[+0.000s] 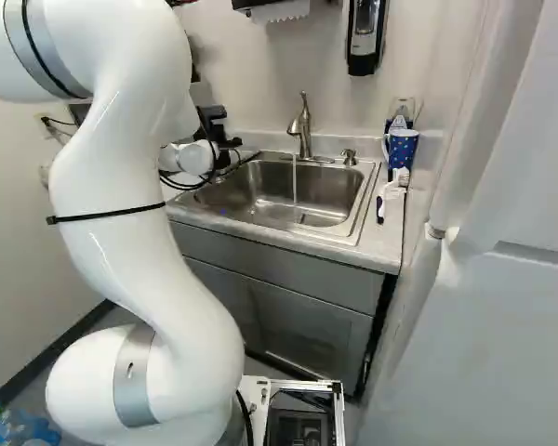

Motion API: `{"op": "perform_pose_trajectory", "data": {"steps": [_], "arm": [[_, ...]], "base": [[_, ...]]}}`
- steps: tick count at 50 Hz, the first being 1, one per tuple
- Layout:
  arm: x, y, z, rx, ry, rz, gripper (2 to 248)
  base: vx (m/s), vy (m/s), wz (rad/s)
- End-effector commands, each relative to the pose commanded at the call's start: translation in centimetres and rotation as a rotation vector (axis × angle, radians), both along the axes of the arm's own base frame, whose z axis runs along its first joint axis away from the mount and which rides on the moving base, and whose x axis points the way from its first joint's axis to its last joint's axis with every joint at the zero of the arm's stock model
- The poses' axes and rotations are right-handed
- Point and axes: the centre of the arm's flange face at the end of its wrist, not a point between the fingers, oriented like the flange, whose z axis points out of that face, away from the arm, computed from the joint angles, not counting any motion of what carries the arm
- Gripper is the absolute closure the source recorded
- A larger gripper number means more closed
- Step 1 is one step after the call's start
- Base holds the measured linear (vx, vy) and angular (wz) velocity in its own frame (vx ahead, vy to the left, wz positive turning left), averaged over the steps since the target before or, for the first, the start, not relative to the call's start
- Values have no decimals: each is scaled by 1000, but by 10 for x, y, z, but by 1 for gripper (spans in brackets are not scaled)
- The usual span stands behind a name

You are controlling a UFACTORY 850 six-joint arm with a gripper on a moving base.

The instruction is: Rinse the cup and place it in the tray

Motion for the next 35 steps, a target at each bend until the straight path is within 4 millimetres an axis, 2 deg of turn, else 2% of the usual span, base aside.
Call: {"op": "perform_pose_trajectory", "data": {"steps": [35], "arm": [[-1, 0, 38, 16, -63, 0, 3]], "base": [[0, 0, 0]]}}
